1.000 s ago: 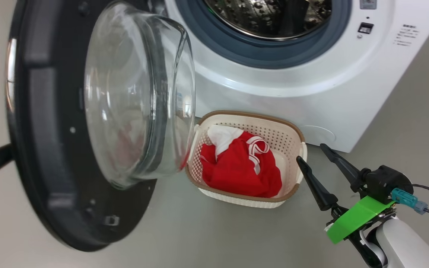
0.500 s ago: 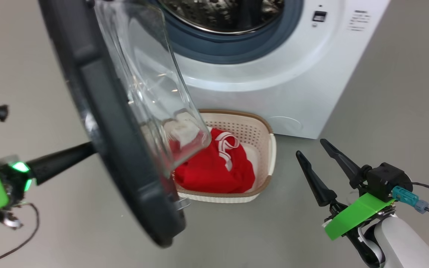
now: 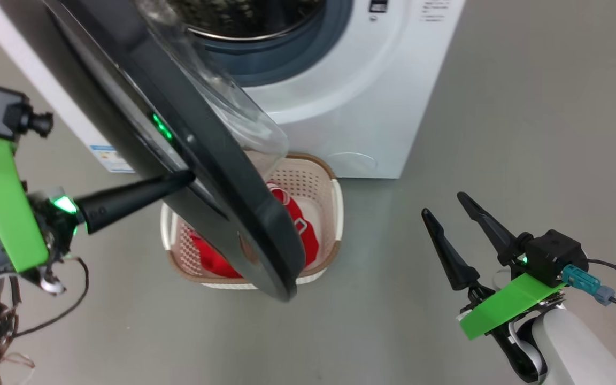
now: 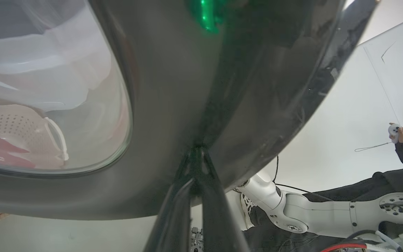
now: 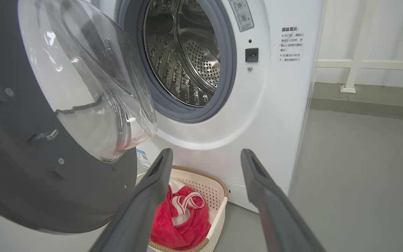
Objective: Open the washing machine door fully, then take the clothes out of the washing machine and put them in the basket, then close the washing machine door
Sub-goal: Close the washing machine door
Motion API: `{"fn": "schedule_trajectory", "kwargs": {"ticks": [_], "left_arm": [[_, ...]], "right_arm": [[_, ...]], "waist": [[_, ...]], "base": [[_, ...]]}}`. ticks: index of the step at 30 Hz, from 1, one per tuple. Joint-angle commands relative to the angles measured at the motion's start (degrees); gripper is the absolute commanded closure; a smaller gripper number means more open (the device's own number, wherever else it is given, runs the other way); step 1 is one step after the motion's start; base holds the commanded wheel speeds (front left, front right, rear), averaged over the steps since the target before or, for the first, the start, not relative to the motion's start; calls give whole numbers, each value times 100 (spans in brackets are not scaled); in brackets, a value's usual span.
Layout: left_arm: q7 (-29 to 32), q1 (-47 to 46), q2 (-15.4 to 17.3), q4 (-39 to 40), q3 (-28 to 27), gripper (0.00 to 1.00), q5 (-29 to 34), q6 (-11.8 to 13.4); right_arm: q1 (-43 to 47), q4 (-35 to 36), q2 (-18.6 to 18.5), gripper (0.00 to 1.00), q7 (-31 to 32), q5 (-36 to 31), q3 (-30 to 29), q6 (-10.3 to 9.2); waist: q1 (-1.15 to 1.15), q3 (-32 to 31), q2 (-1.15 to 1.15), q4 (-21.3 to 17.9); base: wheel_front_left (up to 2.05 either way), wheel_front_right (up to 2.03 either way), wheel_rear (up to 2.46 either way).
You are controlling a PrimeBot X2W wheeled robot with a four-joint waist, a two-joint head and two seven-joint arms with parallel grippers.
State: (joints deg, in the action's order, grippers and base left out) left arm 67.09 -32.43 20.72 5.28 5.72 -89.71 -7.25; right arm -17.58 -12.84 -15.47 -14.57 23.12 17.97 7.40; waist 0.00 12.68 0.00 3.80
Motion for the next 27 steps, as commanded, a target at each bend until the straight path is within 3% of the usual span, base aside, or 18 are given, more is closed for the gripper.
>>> {"fn": "schedule_trajectory", "kwargs": {"ticks": [1, 13, 27], "left_arm": [[-63, -358, 194, 51, -218, 100, 62, -24], [-386, -1047, 284, -539, -250, 100, 295, -24], [-1102, -1889, 685, -1515, -338, 100, 669, -24]], "right_arm": [[-23, 176, 63, 0, -43, -95, 76, 9], [-104, 282, 342, 0, -43, -175, -48, 9], [-178, 380, 684, 0, -43, -217, -117, 9]], "waist": [[0, 168, 0, -307], [0, 508, 0, -990], [0, 857, 0, -1774]], "base": [[0, 0, 0], [0, 0, 0], [0, 0, 0]]}}
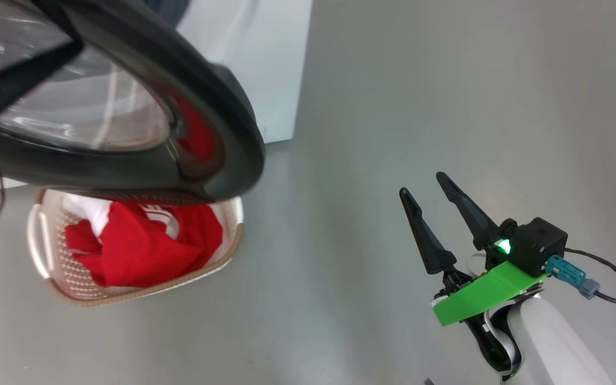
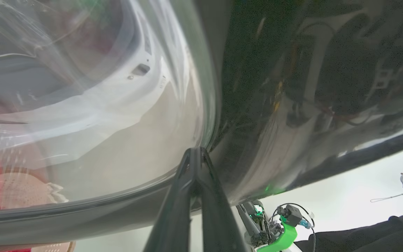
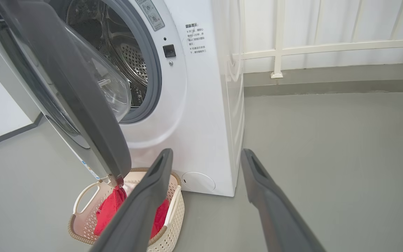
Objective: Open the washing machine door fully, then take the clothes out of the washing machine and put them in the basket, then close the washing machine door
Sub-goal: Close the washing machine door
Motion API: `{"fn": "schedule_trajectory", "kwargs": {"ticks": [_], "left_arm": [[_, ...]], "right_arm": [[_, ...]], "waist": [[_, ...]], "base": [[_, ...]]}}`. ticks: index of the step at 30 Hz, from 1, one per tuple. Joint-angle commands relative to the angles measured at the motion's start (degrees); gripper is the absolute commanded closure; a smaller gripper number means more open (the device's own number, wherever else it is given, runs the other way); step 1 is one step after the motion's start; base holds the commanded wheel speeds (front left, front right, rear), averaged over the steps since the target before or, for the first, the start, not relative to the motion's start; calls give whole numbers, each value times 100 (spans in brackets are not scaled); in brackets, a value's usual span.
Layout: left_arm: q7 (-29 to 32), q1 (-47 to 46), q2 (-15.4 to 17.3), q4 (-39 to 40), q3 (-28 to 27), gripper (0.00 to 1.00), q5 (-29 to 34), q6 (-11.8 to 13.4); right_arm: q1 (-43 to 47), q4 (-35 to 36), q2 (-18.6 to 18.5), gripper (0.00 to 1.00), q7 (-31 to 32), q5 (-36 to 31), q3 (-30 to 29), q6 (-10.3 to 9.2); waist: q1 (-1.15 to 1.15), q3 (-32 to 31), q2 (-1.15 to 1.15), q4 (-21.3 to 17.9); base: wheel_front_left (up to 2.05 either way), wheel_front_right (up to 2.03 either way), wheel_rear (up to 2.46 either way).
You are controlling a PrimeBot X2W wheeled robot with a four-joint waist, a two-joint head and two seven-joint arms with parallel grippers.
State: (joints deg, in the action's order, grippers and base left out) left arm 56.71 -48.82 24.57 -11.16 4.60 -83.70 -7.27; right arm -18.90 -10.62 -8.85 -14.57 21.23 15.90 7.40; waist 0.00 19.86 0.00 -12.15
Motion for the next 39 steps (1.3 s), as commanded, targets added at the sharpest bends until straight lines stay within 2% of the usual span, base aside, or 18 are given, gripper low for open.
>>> {"fn": "schedule_trajectory", "kwargs": {"ticks": [1, 13, 26, 29, 32, 33, 34, 35, 36, 38, 39], "left_arm": [[-123, -312, 337, 54, -220, 100, 103, -22], [-857, -797, 640, -622, -80, 100, 291, -22], [-1200, -408, 693, -544, 202, 100, -66, -22], [-1307, -47, 655, -374, 249, 76, -229, -22], [-1378, 156, 644, -272, 271, 69, -277, -22], [-1459, 354, 629, -183, 290, 57, -311, -22], [-1459, 354, 629, -183, 290, 57, -311, -22], [-1518, 448, 626, -143, 291, 52, -315, -22], [-1576, 544, 624, -97, 302, 36, -310, -22], [-1672, 758, 596, 10, 313, 12, -356, -22], [-1739, 865, 592, 61, 307, 4, -360, -22]], "right_arm": [[-51, 162, 41, 0, -43, -30, 88, 9], [-57, 181, 176, 0, -43, -47, 42, 9], [-24, 125, 76, 0, -43, -54, 26, 9], [26, 97, -23, 0, -43, -38, 46, 9], [46, 84, -72, 0, -43, -28, 58, 9], [77, 77, -120, 0, -43, -20, 57, 9], [77, 77, -120, 0, -43, -20, 57, 9], [91, 70, -145, 0, -43, -15, 60, 9], [108, 61, -170, 0, -43, -7, 64, 9], [152, 43, -216, 0, -43, 4, 67, 9], [175, 41, -238, 0, -43, 9, 65, 9]], "waist": [[0, 159, 0, -225], [0, 231, 0, -543], [0, -20, 0, -287], [0, -167, 0, -116], [0, -240, 0, -32], [0, -316, 0, 55], [0, -316, 0, 55], [0, -354, 0, 96], [0, -393, 0, 136], [0, -479, 0, 218], [0, -514, 0, 261]], "base": [[0, 0, 0], [0, 0, 0], [0, 0, 0], [0, 0, 0], [0, 0, 0], [0, 0, 0], [0, 0, 0], [0, 0, 0], [0, 0, 0], [0, 0, 0], [0, 0, 0]]}}
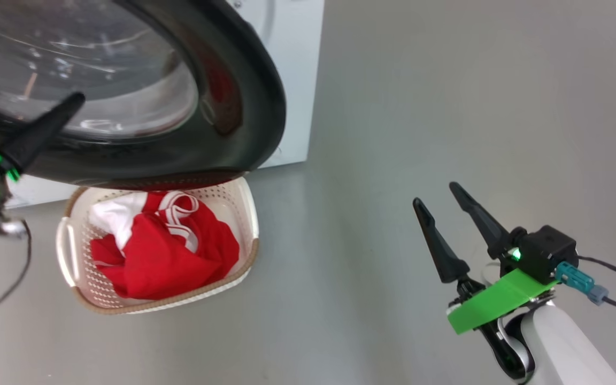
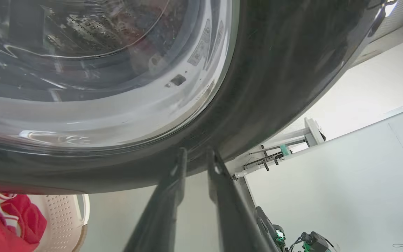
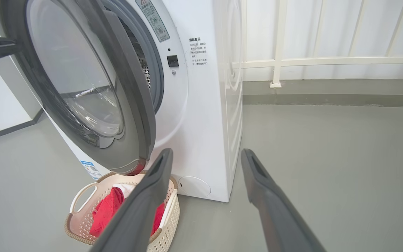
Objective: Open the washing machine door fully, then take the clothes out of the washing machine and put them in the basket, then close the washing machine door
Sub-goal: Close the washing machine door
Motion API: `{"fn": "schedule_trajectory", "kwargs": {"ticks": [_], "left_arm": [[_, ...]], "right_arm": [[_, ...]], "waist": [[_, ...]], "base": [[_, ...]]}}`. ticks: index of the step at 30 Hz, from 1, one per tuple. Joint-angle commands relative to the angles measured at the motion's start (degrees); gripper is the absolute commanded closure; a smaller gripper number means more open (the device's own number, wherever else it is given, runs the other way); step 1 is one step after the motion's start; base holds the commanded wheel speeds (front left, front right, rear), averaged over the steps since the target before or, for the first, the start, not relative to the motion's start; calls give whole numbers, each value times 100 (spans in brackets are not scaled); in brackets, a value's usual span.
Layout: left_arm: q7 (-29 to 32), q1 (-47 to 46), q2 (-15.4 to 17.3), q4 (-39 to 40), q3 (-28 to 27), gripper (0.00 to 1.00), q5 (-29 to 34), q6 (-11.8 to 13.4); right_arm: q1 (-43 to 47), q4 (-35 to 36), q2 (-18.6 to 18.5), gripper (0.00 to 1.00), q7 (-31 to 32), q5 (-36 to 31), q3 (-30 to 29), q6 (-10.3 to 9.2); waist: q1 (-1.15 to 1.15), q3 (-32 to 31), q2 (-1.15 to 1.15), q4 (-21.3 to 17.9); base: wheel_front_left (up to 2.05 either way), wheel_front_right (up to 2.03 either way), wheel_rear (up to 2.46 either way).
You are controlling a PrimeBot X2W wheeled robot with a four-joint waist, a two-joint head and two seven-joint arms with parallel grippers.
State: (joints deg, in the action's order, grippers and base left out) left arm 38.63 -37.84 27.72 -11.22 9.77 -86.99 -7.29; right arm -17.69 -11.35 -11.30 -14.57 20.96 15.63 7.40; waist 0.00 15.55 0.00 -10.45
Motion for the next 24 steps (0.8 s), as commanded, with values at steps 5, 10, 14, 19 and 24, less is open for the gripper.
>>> {"fn": "schedule_trajectory", "kwargs": {"ticks": [5, 10, 14, 19, 24], "left_arm": [[-407, 524, 271, 353, -175, 0, 49, -20], [-911, 1089, 277, 504, -139, 0, 166, -20], [-1331, 1544, 277, 651, -114, 0, 186, -20], [-1907, 2143, 335, 811, -101, 0, 262, -20], [-2529, 2675, 427, 822, 32, 0, 455, -20]], "right_arm": [[215, 100, -109, 0, -43, 70, 63, 9], [345, 100, -192, 0, -43, 90, 13, 9], [465, 108, -254, 0, -43, 108, -38, 9], [630, 111, -326, 0, -43, 134, -103, 9], [775, 121, -372, 0, -43, 152, -192, 9]], "waist": [[0, -300, 0, 329], [0, -412, 0, 505], [0, -505, 0, 596], [0, -585, 0, 648], [0, -616, 0, 646]], "base": [[0, 0, 0], [0, 0, 0], [0, 0, 0], [0, 0, 0], [0, 0, 0]]}}
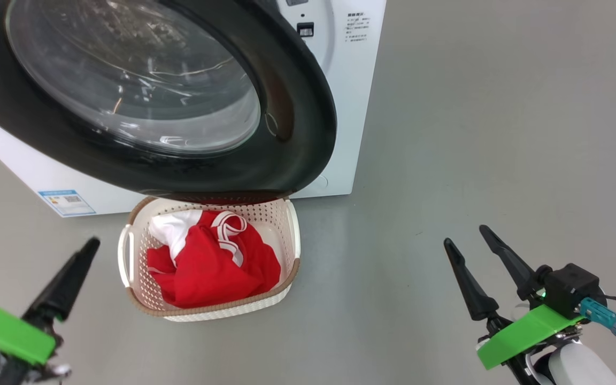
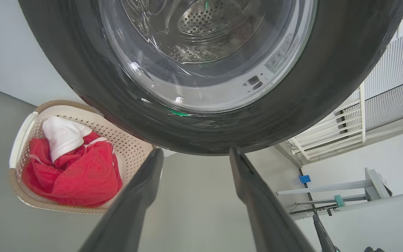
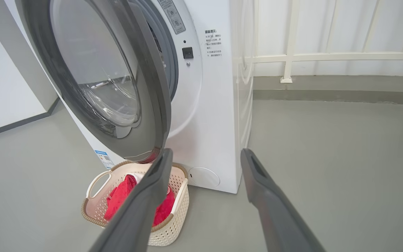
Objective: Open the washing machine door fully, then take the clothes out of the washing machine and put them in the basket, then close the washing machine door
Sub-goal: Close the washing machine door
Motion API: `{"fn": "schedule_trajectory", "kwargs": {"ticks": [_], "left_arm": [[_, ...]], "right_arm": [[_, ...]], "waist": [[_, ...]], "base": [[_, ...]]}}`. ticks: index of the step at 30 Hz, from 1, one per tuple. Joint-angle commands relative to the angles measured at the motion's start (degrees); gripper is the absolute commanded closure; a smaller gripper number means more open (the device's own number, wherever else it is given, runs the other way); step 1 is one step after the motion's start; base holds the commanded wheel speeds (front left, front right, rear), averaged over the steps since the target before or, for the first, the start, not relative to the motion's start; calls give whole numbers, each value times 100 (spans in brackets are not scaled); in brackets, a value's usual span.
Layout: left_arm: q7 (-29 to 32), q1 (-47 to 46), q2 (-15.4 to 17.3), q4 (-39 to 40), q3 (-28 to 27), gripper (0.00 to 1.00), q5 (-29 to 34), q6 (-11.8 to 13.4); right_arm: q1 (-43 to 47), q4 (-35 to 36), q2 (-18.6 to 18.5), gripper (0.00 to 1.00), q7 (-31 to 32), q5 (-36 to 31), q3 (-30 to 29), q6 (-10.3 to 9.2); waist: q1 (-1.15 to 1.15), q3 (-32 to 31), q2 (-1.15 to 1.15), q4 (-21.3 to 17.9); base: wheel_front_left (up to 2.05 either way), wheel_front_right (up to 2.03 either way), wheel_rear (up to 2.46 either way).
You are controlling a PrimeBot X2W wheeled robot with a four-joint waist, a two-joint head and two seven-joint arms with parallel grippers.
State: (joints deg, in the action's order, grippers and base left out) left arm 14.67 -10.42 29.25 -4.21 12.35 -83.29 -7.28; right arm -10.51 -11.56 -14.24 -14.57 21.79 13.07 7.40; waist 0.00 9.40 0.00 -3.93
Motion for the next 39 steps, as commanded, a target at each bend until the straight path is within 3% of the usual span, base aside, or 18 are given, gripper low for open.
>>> {"fn": "schedule_trajectory", "kwargs": {"ticks": [1, 9, 17, 25, 39], "left_arm": [[-283, 22, 335, 62, -182, 0, 207, -21], [-1499, 525, 413, -396, 223, 0, 494, -21], [-2308, 655, 446, -771, 539, 0, 590, -21], [-2943, 519, 510, -1286, 812, 0, 1549, -21], [-2966, 787, -832, -796, -1117, 0, 4759, -21]], "right_arm": [[76, 145, -86, 0, -43, 68, 47, 9], [204, 163, -107, 0, -43, 67, -83, 9], [294, 182, -104, 0, -43, 73, -166, 9], [354, 201, -136, 0, -43, 71, -254, 9], [443, 268, -193, 0, -43, 46, -392, 9]], "waist": [[0, -3, 0, -12], [0, -71, 0, -105], [0, -115, 0, -139], [0, -170, 0, -159], [0, -249, 0, -169]], "base": [[0, 0, 0], [0, 0, 0], [0, 0, 0], [0, 0, 0], [0, 0, 0]]}}
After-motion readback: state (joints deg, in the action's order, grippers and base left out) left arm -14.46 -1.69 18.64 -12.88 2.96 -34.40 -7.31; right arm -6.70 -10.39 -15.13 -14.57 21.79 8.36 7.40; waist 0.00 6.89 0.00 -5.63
